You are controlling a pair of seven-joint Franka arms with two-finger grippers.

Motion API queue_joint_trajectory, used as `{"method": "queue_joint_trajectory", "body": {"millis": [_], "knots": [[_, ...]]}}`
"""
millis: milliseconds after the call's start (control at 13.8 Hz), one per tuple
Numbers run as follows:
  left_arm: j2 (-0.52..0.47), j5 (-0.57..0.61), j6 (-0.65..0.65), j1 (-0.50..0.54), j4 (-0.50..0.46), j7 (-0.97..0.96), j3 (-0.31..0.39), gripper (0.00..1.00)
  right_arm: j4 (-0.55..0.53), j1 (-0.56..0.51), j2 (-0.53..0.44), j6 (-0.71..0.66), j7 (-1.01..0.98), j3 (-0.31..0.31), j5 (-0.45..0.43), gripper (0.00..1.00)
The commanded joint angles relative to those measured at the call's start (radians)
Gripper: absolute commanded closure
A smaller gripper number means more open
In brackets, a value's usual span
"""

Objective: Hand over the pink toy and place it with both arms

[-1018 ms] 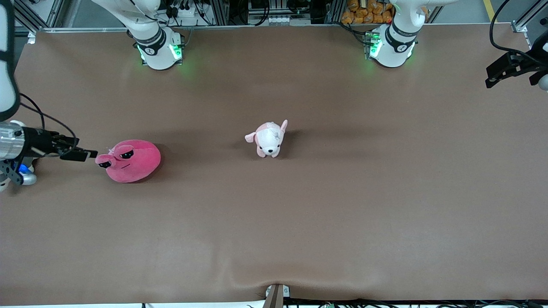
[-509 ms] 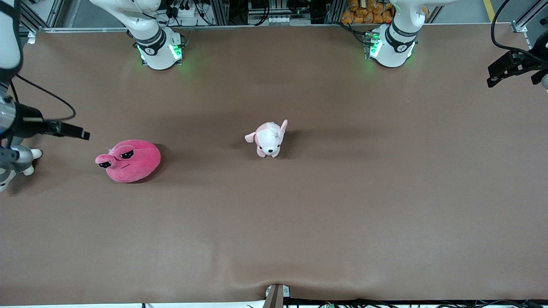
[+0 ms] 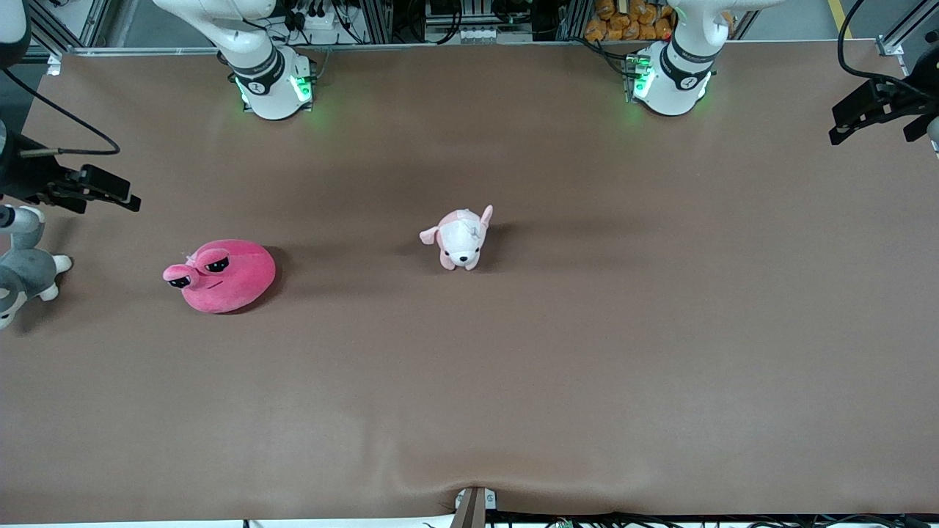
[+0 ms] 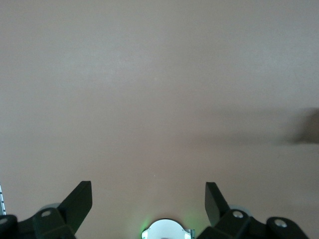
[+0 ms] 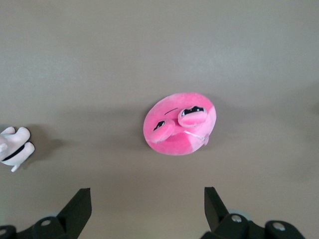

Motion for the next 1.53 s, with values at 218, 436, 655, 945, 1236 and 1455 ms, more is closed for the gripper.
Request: {"method": "queue_joint_trajectory", "body": {"millis": [218, 436, 655, 945, 1236, 1455], "knots": [[-0.008, -0.039, 0.006, -0.003, -0.009, -0.028, -0.004, 0.00, 0.024, 0.025, -0.065, -0.065, 0.156, 0.014, -0.050, 0.00], [-0.003, -0.047, 0.000, -0.007, -0.008, -0.080, -0.016, 0.00, 0.067, 0.021, -0.060, -0.159, 0.201, 0.044, -0.090, 0.00], [-0.003, -0.047, -0.002, -0.007, -0.006, -0.077, -0.029, 0.00, 0.071, 0.015, -0.060, -0.178, 0.192, 0.037, -0.083, 0.00], [0.000, -0.047, -0.002, 0.000, -0.005, -0.067, -0.035, 0.00, 0.067, 0.002, -0.060, -0.177, 0.184, 0.037, -0.081, 0.00], [0.001, -0.044, -0.002, -0.005, 0.000, -0.070, -0.035, 0.00, 0.069, 0.001, -0.063, -0.177, 0.124, 0.036, -0.083, 0.00], [0.001, -0.039, -0.014, -0.008, 0.003, -0.067, -0.037, 0.00, 0.067, -0.002, -0.062, -0.177, 0.124, 0.037, -0.083, 0.00]]}}
